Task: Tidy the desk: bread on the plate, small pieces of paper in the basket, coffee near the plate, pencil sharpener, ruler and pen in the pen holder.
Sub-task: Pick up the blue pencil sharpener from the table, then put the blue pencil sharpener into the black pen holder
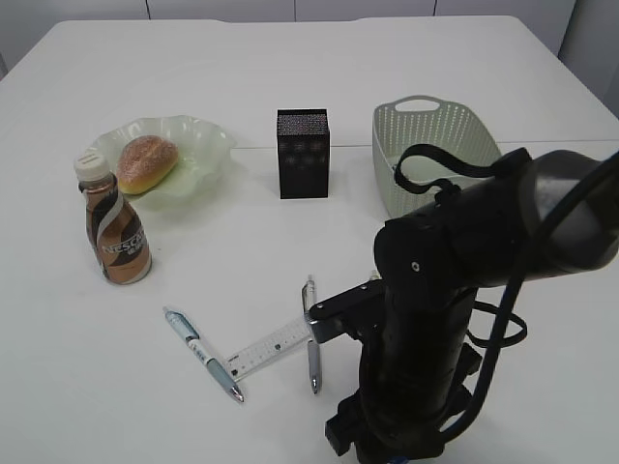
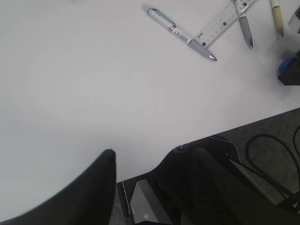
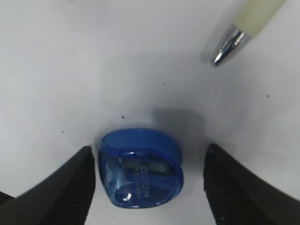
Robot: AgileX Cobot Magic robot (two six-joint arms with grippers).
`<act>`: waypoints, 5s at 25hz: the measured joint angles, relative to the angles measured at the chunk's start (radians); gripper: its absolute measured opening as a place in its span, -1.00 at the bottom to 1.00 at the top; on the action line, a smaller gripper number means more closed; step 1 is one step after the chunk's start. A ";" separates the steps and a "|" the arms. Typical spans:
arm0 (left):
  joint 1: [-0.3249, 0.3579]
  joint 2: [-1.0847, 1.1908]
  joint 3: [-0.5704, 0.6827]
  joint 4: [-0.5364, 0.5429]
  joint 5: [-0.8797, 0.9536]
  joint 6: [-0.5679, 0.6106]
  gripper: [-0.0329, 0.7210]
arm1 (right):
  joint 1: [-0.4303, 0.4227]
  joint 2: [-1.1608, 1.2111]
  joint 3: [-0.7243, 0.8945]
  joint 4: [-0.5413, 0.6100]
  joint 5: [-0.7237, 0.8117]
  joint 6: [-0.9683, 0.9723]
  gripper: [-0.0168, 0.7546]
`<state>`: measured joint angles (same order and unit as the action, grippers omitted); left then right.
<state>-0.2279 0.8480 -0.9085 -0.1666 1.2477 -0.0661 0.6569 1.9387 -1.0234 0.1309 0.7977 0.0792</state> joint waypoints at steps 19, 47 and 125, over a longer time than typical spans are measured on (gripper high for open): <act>0.000 0.000 0.000 0.000 0.000 0.000 0.09 | 0.000 0.000 0.000 -0.002 0.000 0.002 0.34; 0.000 0.000 0.000 0.000 0.000 0.000 0.09 | 0.000 0.017 -0.204 -0.038 0.261 0.002 -0.03; 0.000 0.000 0.000 0.026 0.000 -0.028 0.09 | -0.308 0.395 -0.621 -0.298 -1.328 0.004 -0.03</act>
<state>-0.2279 0.8480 -0.9085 -0.1405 1.2477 -0.0940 0.3486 2.3338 -1.6439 -0.1671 -0.5304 0.0835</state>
